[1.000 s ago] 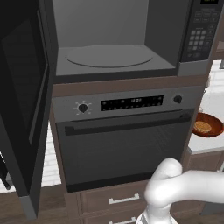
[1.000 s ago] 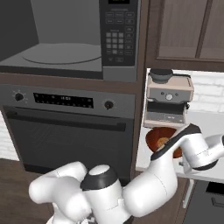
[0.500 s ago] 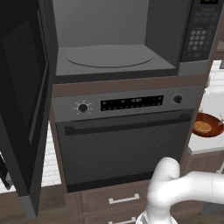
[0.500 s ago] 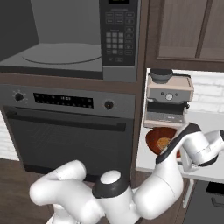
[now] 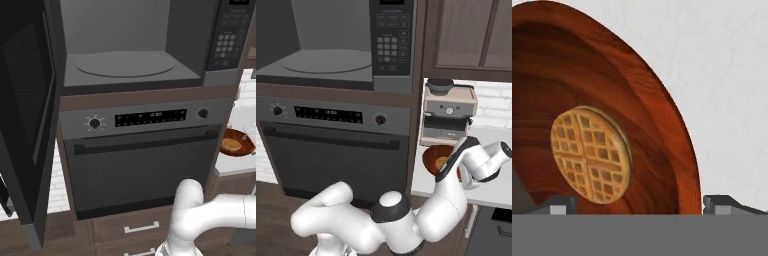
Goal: Open the microwave, place the bowl with waffle inside the microwave, then close the microwave door and turn it on.
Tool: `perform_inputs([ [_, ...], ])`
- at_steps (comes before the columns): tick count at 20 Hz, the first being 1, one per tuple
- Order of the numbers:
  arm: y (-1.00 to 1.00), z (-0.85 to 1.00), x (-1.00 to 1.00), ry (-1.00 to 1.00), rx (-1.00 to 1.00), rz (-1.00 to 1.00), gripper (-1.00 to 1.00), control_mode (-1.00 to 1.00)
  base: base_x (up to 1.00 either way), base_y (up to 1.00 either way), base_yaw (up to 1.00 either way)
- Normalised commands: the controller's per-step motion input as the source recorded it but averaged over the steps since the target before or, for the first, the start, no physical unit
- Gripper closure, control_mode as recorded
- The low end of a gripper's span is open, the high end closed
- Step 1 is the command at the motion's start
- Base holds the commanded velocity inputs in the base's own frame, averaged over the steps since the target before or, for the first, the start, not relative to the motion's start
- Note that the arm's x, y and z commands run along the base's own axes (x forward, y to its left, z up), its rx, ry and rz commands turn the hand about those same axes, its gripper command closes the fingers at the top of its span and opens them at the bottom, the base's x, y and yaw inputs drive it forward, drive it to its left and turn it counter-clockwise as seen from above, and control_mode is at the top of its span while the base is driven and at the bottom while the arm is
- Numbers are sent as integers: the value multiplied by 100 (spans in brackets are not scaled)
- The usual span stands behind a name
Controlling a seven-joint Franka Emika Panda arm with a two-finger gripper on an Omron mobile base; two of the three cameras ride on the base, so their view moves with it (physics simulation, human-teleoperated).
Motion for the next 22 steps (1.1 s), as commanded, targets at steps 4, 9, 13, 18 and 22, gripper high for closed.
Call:
perform_inputs([
  [4,0,-46,14,9,-5,0,-100,-100,0,0,0],
  [9,0,-55,1,13,-8,0,-100,-100,0,0,0],
  [13,0,-39,1,10,-6,0,-100,-100,0,0,0],
  [18,0,-9,0,1,0,0,-100,-100,0,0,0],
  [22,0,0,0,0,0,0,-100,-100,0,0,0],
])
